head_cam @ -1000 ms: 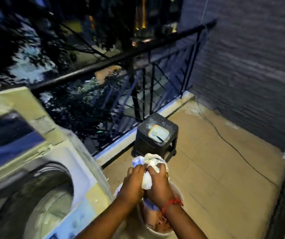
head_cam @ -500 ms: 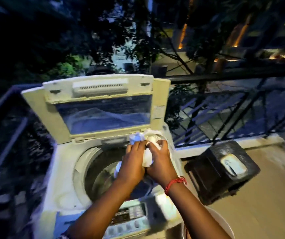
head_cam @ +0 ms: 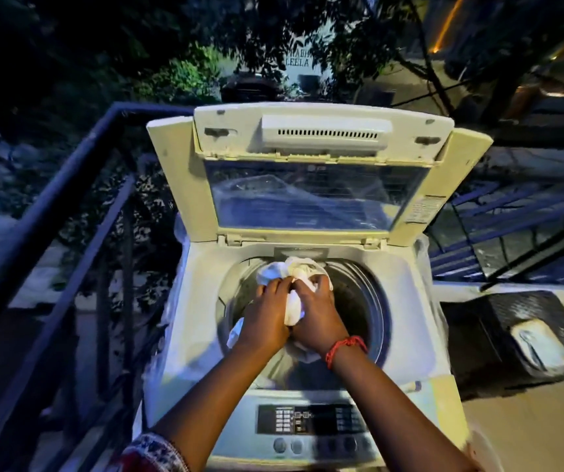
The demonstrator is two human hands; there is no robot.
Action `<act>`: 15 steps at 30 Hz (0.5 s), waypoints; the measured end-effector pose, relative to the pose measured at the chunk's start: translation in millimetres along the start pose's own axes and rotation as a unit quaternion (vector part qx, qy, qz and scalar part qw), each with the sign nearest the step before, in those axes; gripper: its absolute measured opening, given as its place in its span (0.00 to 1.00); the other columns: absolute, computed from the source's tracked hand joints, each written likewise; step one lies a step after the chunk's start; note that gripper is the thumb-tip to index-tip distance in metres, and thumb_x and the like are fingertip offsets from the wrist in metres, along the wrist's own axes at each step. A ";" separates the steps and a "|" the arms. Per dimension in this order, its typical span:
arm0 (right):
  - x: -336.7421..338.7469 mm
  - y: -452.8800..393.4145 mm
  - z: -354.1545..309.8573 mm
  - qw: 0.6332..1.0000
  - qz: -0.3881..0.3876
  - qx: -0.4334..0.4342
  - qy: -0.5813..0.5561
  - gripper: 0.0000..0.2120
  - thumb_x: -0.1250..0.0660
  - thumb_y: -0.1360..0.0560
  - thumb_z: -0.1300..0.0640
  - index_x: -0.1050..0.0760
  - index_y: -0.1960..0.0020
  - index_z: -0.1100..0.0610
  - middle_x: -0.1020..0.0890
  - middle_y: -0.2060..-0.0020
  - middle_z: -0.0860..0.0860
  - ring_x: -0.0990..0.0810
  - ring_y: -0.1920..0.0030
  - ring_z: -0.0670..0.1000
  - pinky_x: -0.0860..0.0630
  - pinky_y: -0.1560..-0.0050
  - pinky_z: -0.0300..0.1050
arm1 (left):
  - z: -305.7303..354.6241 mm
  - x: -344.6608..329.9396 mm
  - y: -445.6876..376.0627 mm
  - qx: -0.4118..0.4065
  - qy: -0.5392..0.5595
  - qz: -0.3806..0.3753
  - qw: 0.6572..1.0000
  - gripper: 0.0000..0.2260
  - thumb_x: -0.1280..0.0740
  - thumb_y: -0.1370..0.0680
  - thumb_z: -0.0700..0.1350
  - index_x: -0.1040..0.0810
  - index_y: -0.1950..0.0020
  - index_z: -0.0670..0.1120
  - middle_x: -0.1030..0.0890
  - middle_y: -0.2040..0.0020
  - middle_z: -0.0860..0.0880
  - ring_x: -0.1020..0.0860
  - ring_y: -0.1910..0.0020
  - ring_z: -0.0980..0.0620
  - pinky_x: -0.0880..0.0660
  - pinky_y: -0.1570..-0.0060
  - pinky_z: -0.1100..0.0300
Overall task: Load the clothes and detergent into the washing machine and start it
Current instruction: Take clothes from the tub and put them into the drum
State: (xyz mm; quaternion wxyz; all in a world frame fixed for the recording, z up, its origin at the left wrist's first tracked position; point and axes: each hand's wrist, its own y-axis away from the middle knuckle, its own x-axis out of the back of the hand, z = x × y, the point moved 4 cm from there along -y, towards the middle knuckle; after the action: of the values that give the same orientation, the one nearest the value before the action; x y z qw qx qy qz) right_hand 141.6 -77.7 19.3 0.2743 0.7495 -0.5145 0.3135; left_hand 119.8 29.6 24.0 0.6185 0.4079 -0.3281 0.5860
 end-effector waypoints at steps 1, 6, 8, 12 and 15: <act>-5.9 -3.0 7.7 1.000 -0.012 -0.007 0.007 0.31 0.28 0.37 0.56 0.35 0.38 0.41 0.39 0.39 0.52 0.29 0.40 0.61 0.27 0.37 0.54 | -3.2 -8.6 -3.1 0.005 0.004 -0.017 1.000 0.36 0.26 0.33 0.46 0.38 0.28 0.51 0.30 0.32 0.50 0.31 0.34 0.45 0.28 0.38 0.49; -32.7 -15.3 46.4 0.996 -0.079 -0.032 0.033 0.33 0.26 0.38 0.53 0.35 0.38 0.41 0.40 0.37 0.52 0.31 0.39 0.62 0.26 0.40 0.55 | -12.9 -44.3 -13.6 0.023 0.004 -0.086 0.996 0.38 0.25 0.32 0.47 0.40 0.26 0.48 0.32 0.29 0.49 0.34 0.31 0.45 0.28 0.38 0.51; -42.1 -19.0 58.8 0.992 -0.108 -0.034 0.054 0.33 0.26 0.37 0.53 0.36 0.36 0.41 0.41 0.35 0.53 0.33 0.37 0.62 0.28 0.39 0.56 | -17.4 -56.6 -18.3 0.023 -0.007 -0.100 0.995 0.37 0.27 0.29 0.47 0.41 0.25 0.47 0.34 0.28 0.48 0.36 0.31 0.45 0.30 0.38 0.52; -55.7 -24.9 80.5 0.981 -0.164 -0.039 0.093 0.39 0.26 0.37 0.54 0.39 0.30 0.44 0.44 0.30 0.55 0.35 0.34 0.64 0.31 0.35 0.56 | -24.5 -78.8 -23.4 0.026 -0.026 -0.129 0.991 0.36 0.29 0.27 0.45 0.44 0.24 0.47 0.37 0.26 0.48 0.38 0.28 0.46 0.30 0.36 0.52; -59.3 -24.5 90.0 0.976 -0.184 -0.027 0.117 0.41 0.24 0.36 0.52 0.40 0.28 0.47 0.43 0.28 0.58 0.37 0.32 0.65 0.33 0.33 0.53 | -24.7 -88.7 -22.3 0.026 -0.034 -0.139 0.989 0.39 0.28 0.27 0.45 0.47 0.23 0.48 0.41 0.24 0.50 0.40 0.26 0.47 0.30 0.34 0.53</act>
State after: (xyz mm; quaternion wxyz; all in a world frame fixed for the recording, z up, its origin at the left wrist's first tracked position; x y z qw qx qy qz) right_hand 165.4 -100.3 -86.3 0.4054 0.7822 -0.3402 0.3289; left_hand 131.4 11.5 -68.2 0.6715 0.4854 -0.2735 0.4886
